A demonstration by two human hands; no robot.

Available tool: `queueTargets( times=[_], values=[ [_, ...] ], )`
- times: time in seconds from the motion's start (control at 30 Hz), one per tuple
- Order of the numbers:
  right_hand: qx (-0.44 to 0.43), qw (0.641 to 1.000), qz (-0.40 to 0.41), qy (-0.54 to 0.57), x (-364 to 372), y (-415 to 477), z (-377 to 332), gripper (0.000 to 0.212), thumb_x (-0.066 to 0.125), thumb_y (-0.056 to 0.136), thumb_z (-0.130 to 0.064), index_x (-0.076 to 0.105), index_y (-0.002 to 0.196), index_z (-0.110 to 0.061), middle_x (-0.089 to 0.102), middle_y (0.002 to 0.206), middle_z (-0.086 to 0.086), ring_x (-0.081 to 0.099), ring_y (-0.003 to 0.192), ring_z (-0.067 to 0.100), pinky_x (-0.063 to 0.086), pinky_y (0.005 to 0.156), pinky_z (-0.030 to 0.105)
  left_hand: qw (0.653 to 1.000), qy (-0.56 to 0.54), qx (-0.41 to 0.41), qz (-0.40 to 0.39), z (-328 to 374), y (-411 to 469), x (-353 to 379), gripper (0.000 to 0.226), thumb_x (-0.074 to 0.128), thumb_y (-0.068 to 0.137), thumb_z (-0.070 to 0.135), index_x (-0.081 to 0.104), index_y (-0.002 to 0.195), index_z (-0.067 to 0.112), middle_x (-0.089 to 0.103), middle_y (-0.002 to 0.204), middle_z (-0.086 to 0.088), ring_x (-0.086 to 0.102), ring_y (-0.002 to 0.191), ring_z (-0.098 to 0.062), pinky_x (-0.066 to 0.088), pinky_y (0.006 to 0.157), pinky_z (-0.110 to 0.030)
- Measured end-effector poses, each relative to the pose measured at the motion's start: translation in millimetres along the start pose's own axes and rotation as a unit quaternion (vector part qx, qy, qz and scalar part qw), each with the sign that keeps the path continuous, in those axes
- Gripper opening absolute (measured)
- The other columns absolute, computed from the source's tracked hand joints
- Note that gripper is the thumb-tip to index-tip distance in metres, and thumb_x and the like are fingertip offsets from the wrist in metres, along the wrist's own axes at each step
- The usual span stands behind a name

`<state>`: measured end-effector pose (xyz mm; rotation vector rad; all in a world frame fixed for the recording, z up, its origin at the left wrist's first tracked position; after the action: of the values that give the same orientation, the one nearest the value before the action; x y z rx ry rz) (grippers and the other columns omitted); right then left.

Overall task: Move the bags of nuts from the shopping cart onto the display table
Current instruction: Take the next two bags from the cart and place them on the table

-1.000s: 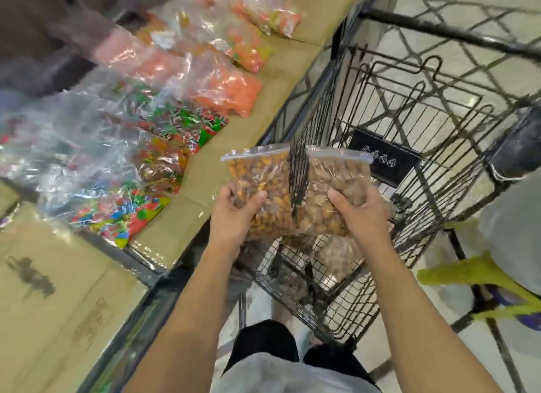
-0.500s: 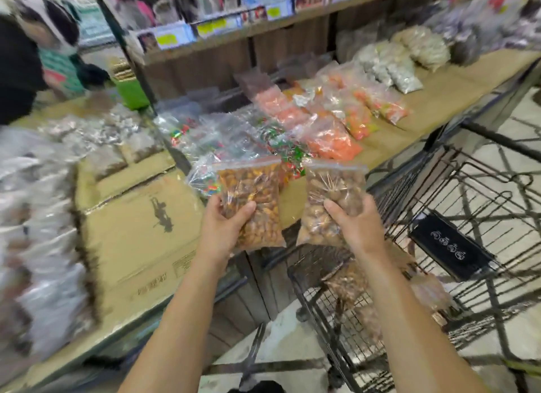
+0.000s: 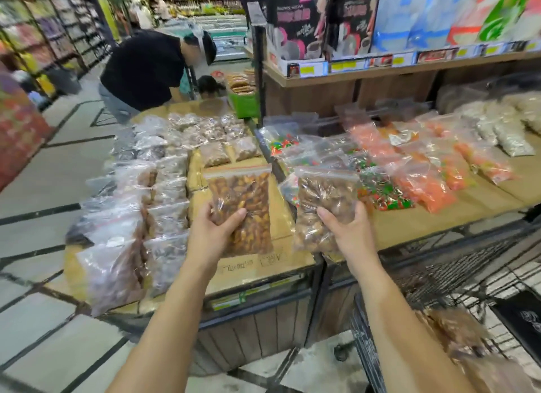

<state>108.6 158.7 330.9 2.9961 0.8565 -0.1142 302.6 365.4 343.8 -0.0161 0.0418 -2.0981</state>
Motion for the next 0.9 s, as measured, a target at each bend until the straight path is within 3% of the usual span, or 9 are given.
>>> queueTargets(
  times=[0.13, 0.3, 0.43, 0.53, 0.63, 0.73, 0.8, 0.9],
  values=[
    [-0.027, 0.999, -0.014, -0.030, 46.4, -6.2, -10.3, 0.092, 0.085, 0.087, -0.049, 0.040, 0.159, -0.012, 0.050, 0.158, 0.001, 0.046, 0.147, 0.024, 0.041, 0.113, 0.036, 1.000, 0.000, 0.007, 0.022, 4.7, 2.3, -48.0, 0.031, 0.086, 0.089, 0.025, 0.064, 0.112, 0.027, 0.080, 0.113, -0.004, 0.080, 0.101, -0.024, 0.065, 0.084, -0.057],
    [-0.040, 0.998, -0.017, -0.035, 91.5, -12.8, -27.3, 0.069, 0.082, 0.093, -0.037, 0.047, 0.149, -0.014, 0.048, 0.129, -0.009, 0.047, 0.126, 0.013, 0.035, 0.098, 0.026, 0.999, -0.002, 0.014, 0.034, 10.5, 11.4, -90.2, 0.042, 0.084, 0.091, 0.024, 0.060, 0.124, 0.016, 0.078, 0.117, -0.007, 0.079, 0.102, -0.025, 0.066, 0.082, -0.055],
    [-0.053, 0.997, -0.031, -0.046, 118.8, -8.1, -32.0, 0.075, 0.082, 0.093, -0.041, 0.045, 0.153, -0.015, 0.044, 0.133, -0.011, 0.044, 0.131, 0.011, 0.036, 0.101, 0.029, 0.999, -0.025, 0.013, 0.042, 10.8, 24.0, -111.5, 0.031, 0.084, 0.090, 0.022, 0.062, 0.112, 0.026, 0.079, 0.114, -0.004, 0.079, 0.101, -0.024, 0.067, 0.080, -0.053],
    [-0.054, 0.997, -0.039, -0.041, 134.1, 0.4, -33.4, 0.079, 0.083, 0.090, -0.046, 0.046, 0.153, -0.016, 0.051, 0.145, -0.012, 0.049, 0.134, 0.013, 0.041, 0.105, 0.033, 0.998, -0.024, 0.012, 0.049, 8.8, 35.6, -121.2, 0.037, 0.087, 0.087, 0.028, 0.063, 0.115, 0.026, 0.080, 0.115, -0.004, 0.079, 0.104, -0.025, 0.065, 0.084, -0.056],
    [-0.056, 0.996, -0.037, -0.051, 146.3, 12.4, -35.3, 0.068, 0.085, 0.089, -0.045, 0.054, 0.143, -0.018, 0.060, 0.139, -0.008, 0.057, 0.130, 0.016, 0.046, 0.105, 0.036, 0.998, -0.020, 0.010, 0.055, 4.5, 48.5, -126.1, 0.038, 0.089, 0.086, 0.031, 0.064, 0.115, 0.026, 0.080, 0.115, -0.004, 0.079, 0.104, -0.027, 0.065, 0.084, -0.059],
    [-0.049, 0.997, -0.040, -0.045, 156.1, 28.5, -34.8, 0.062, 0.087, 0.085, -0.045, 0.058, 0.134, -0.022, 0.069, 0.130, -0.006, 0.065, 0.123, 0.018, 0.053, 0.108, 0.047, 0.998, -0.012, 0.004, 0.057, 0.8, 63.8, -125.7, 0.045, 0.091, 0.078, 0.042, 0.065, 0.112, 0.029, 0.080, 0.113, -0.006, 0.079, 0.102, -0.030, 0.064, 0.082, -0.061],
    [-0.050, 0.997, -0.040, -0.046, 161.4, 43.7, -33.0, 0.072, 0.088, 0.078, -0.054, 0.059, 0.135, -0.022, 0.071, 0.131, -0.004, 0.067, 0.123, 0.020, 0.054, 0.108, 0.052, 0.998, -0.009, 0.000, 0.063, -1.7, 76.4, -123.0, 0.042, 0.091, 0.081, 0.037, 0.064, 0.112, 0.026, 0.081, 0.112, -0.005, 0.080, 0.101, -0.030, 0.064, 0.080, -0.062],
    [-0.043, 0.997, -0.052, -0.044, 169.0, 73.9, -26.8, 0.066, 0.090, 0.080, -0.048, 0.061, 0.134, -0.023, 0.073, 0.129, -0.005, 0.069, 0.122, 0.018, 0.055, 0.107, 0.051, 0.997, -0.001, -0.005, 0.073, -3.2, 98.9, -114.5, 0.039, 0.089, 0.086, 0.031, 0.063, 0.114, 0.023, 0.080, 0.113, -0.005, 0.080, 0.101, -0.028, 0.065, 0.080, -0.060]
  ],
)
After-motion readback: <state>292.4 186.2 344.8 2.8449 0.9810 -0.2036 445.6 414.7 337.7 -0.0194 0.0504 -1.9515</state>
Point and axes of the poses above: each hand's wrist, its own y-axis towards the middle knuckle, its own x-axis out of the palm, z = x × y, the point moved 3 cm from there along y, towards the middle knuckle
